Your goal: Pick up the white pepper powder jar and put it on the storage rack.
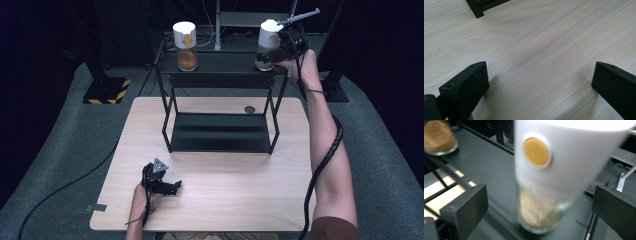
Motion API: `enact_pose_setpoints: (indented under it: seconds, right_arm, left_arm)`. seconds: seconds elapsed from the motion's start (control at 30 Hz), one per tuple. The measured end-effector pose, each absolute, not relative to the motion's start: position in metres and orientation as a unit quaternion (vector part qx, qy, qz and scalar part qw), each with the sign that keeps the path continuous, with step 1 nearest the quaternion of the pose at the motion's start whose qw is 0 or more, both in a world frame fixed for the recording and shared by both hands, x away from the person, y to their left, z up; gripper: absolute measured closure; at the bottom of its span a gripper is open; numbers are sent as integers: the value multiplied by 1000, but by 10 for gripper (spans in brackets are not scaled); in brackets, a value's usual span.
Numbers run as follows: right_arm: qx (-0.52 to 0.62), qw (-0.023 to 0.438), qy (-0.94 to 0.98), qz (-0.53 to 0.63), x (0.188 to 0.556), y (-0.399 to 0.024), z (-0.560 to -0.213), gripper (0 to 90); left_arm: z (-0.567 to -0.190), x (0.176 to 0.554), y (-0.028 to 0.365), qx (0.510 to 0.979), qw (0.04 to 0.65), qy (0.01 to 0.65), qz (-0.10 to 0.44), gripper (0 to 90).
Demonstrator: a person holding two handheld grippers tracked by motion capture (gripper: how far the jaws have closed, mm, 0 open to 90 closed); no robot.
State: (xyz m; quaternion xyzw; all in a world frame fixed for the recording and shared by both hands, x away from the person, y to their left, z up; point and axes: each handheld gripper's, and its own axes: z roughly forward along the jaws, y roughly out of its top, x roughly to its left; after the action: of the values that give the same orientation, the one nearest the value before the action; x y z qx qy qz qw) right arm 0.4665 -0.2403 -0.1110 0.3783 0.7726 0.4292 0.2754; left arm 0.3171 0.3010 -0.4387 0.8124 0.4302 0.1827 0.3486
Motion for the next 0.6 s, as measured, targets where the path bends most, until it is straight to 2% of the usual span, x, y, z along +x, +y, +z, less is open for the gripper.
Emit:
enact_pose_setpoints:
  seconds: [0.33, 0.6]
  right_arm:
    - [350, 302, 781, 420, 415, -262, -119, 0]
    - [330, 321, 790, 405, 375, -273, -146, 0]
  left_arm:
    - [-438, 317, 301, 813, 348, 430, 183, 4]
    - [-439, 317, 301, 813, 348, 429, 183, 5]
